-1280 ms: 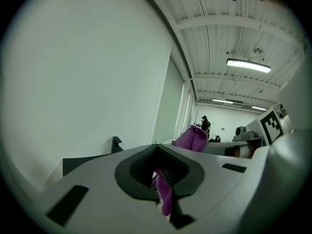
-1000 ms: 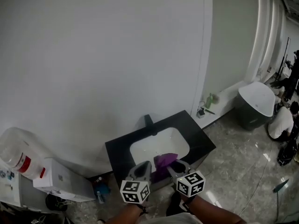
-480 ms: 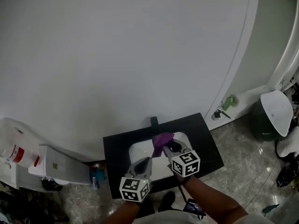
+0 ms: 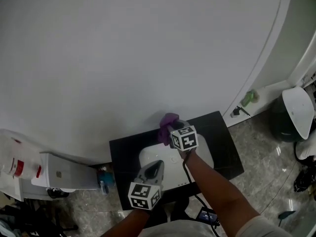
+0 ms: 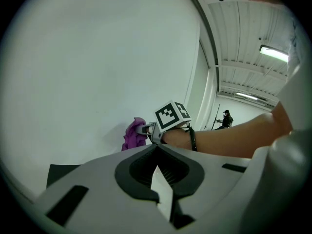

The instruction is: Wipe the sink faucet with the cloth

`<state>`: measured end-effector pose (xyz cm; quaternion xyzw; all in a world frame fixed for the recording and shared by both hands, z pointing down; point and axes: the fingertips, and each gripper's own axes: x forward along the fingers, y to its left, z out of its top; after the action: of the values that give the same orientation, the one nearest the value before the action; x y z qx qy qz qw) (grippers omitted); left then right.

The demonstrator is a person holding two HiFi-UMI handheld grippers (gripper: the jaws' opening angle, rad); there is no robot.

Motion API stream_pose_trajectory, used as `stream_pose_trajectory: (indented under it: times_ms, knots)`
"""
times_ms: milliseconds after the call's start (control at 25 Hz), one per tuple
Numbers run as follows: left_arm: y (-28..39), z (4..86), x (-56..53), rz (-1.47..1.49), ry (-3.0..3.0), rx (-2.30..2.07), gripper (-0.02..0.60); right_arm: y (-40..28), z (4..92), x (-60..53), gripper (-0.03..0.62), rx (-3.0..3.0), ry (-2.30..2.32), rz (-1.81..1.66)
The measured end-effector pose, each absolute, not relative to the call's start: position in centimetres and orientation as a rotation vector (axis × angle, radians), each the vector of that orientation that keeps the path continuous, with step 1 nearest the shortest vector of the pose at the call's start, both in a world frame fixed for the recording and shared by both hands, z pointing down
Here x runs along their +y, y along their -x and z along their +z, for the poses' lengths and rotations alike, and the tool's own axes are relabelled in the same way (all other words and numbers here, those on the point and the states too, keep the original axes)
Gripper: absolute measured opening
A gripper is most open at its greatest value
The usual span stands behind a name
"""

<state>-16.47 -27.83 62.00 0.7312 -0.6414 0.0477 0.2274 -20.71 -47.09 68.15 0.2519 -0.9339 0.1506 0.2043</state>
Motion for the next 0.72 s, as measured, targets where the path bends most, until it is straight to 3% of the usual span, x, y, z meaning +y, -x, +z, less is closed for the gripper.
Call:
stream_pose_trajectory:
  times_ms: [520, 720]
  knots:
    - [17.8, 63.4, -28.6, 0.12, -2.012, -1.731, 0.005, 15.8, 73.1, -38.3, 0.072, -2.531, -0.677, 0.509]
    - [18.4, 63.3, -28.6, 0.127, -2.005, -1.742, 0.005, 17.7, 74.8, -39.9, 0.072, -2.529, -0.698, 0.476]
